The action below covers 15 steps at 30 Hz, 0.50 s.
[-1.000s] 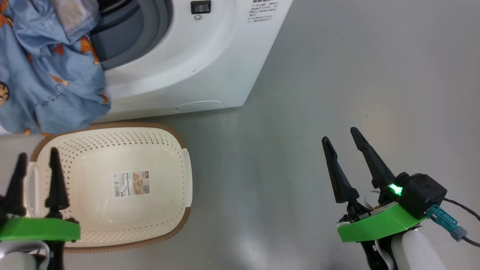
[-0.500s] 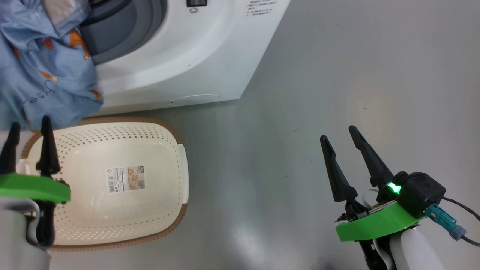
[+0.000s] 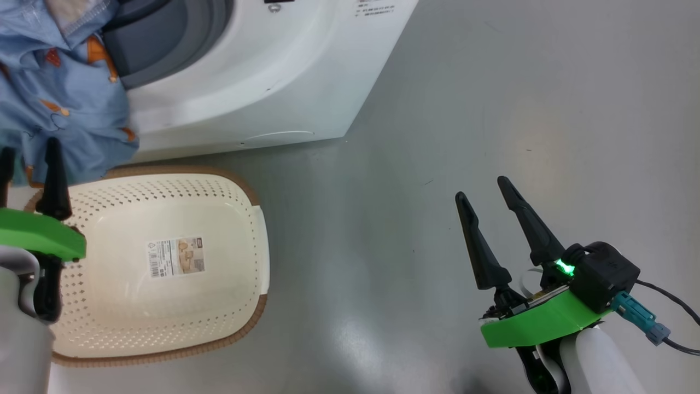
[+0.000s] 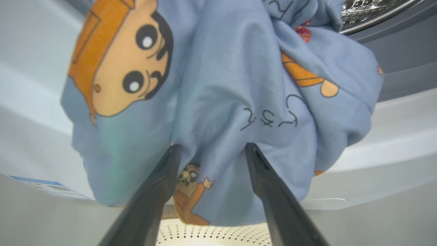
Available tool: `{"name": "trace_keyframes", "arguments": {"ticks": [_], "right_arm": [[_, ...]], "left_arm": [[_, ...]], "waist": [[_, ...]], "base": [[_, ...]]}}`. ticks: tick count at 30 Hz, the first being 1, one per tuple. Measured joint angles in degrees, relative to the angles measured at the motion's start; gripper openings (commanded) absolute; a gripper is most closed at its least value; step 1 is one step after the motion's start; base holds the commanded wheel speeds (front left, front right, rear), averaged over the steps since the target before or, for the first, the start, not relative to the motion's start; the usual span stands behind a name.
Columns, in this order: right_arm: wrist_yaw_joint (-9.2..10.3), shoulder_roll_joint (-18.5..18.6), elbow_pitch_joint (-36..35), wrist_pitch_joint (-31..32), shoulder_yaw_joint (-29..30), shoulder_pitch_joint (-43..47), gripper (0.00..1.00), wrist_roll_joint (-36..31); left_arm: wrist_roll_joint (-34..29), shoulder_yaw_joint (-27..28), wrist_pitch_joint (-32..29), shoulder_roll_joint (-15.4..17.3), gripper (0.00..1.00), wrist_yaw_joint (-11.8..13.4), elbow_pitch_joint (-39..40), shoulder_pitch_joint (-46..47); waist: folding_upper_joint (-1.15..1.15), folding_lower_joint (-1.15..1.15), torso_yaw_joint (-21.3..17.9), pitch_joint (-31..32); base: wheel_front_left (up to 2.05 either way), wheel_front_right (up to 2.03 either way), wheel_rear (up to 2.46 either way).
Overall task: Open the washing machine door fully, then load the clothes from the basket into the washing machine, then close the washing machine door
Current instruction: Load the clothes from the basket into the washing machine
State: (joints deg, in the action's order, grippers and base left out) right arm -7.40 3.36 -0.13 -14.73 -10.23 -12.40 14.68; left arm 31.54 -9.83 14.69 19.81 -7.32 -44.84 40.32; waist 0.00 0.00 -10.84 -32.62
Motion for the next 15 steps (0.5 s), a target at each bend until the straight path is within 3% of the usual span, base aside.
{"name": "trace_keyframes", "arguments": {"ticks": [5,6,7,8,9,15], "right_arm": [[0.0,-0.01,0.1,0.0,-0.11,-0.63,1.0,0.0],[0.0,-0.02,0.12,0.0,-0.11,-0.62,1.0,0.0],[0.0,-0.03,0.14,0.0,-0.12,-0.61,1.0,0.0],[0.0,-0.03,0.13,0.0,-0.11,-0.61,1.0,0.0],[0.0,-0.03,0.13,0.0,-0.11,-0.61,1.0,0.0],[0.0,-0.04,0.1,0.0,0.0,-0.6,1.0,-0.01]], "left_arm": [[2.5,-3.19,0.0,1.07,1.0,0.0,-1.83,1.9],[2.81,-3.56,0.0,1.38,0.67,0.0,-2.02,2.25],[3.09,-3.97,0.0,1.68,0.42,0.0,-2.02,2.5],[3.32,-4.34,0.0,1.94,0.28,0.0,-2.0,2.67],[3.59,-4.64,0.0,2.05,0.0,0.0,-1.97,2.72],[4.46,-5.13,0.0,2.2,0.0,0.0,0.63,2.66]], "waist": [[0.0,0.0,-0.24,0.05],[0.0,0.0,-0.27,0.08],[0.0,0.0,-0.29,0.13],[0.0,0.0,-0.3,0.15],[0.0,0.0,-0.28,0.18],[0.0,0.0,0.15,0.36]], "base": [[0.0,0.0,0.0],[0.0,0.0,0.0],[0.0,0.0,0.0],[0.0,0.0,0.0],[0.0,0.0,0.0],[0.0,0.0,0.0]]}}
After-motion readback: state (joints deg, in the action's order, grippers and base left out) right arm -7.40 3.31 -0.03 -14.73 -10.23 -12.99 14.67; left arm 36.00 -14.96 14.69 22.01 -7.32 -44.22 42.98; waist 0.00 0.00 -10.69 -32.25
